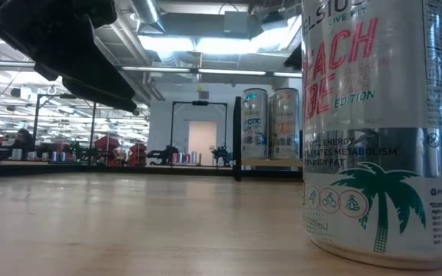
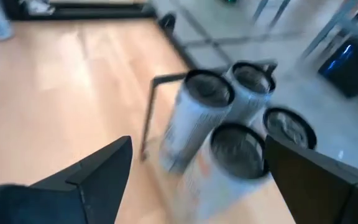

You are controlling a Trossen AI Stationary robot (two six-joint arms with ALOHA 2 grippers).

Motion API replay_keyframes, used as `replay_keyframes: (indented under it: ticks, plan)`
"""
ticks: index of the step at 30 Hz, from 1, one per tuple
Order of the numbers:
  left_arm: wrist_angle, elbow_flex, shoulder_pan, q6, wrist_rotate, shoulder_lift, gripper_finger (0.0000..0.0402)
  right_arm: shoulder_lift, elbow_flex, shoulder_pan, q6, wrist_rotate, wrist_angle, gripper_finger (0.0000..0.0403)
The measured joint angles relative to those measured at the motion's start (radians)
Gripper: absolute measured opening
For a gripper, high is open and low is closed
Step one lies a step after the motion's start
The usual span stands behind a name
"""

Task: Place canned beverage on shelf
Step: Put the top blue soda can on the shelf

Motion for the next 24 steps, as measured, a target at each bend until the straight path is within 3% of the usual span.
replay_keyframes:
  ticks: [6, 12, 17, 21, 24]
  plan:
    - [0.001, 0.0, 0.0, -0.009, 0.0, 0.0, 0.0291, -0.012, 0.254, 0.149, 0.255, 0.012, -0.543, 0.0348]
    - [0.003, 0.0, -0.001, -0.01, 0.0, 0.0, 0.0291, -0.012, 0.353, 0.302, 0.623, -0.074, -0.937, 0.0348]
    - [0.003, 0.0, -0.001, -0.01, 0.0, 0.0, 0.0291, -0.011, 0.332, 0.388, 0.861, -0.159, -1.146, 0.0348]
    - [0.003, 0.0, -0.001, -0.009, 0.0, 0.0, 0.0291, -0.01, 0.314, 0.412, 0.976, -0.06, -1.285, 0.0348]
    - [0.003, 0.0, -0.001, -0.009, 0.0, 0.0, 0.0291, -0.019, 0.288, 0.409, 1.004, -0.022, -1.277, 0.0348]
